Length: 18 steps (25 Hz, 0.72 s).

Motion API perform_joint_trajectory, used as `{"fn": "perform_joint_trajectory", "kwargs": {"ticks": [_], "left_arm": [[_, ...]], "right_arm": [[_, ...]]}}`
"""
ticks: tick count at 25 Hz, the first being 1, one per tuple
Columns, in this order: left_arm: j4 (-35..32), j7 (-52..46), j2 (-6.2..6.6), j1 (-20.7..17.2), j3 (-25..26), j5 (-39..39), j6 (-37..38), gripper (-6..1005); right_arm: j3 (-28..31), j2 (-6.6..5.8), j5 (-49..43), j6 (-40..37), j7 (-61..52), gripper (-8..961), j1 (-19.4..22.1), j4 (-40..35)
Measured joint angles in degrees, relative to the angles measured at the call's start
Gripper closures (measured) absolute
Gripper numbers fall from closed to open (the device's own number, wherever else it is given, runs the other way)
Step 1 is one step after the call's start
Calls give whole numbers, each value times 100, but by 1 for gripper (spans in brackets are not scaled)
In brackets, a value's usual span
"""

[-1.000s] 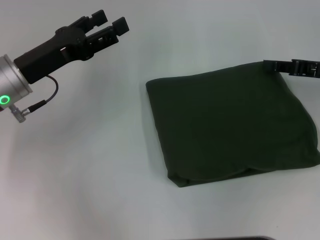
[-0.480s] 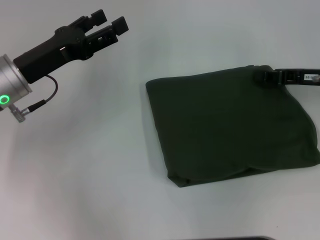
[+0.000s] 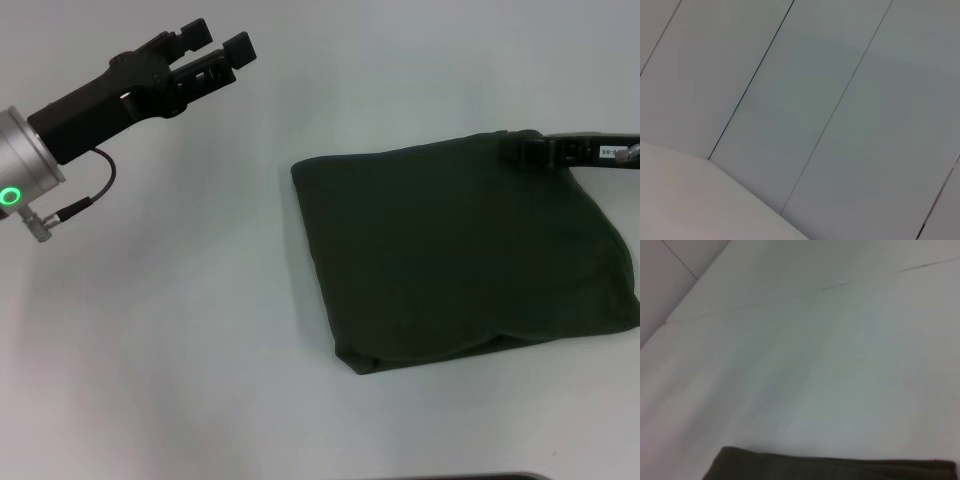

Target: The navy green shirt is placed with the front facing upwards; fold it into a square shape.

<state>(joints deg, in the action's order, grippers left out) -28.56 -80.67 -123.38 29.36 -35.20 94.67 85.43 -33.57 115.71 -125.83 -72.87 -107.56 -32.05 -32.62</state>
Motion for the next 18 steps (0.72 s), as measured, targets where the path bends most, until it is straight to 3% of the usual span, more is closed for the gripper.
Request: {"fn": "perform_joint_trajectory", "kwargs": {"ticks": [10,18], "left_arm": [[0,0,0,9,-7,-31,14,95],[0,0,-7,25,-14,-15,15,95]], "right_arm": [[173,-137,464,-459,110,935,368,-280],[102,-104,239,-392,90,927,378,-234]]}}
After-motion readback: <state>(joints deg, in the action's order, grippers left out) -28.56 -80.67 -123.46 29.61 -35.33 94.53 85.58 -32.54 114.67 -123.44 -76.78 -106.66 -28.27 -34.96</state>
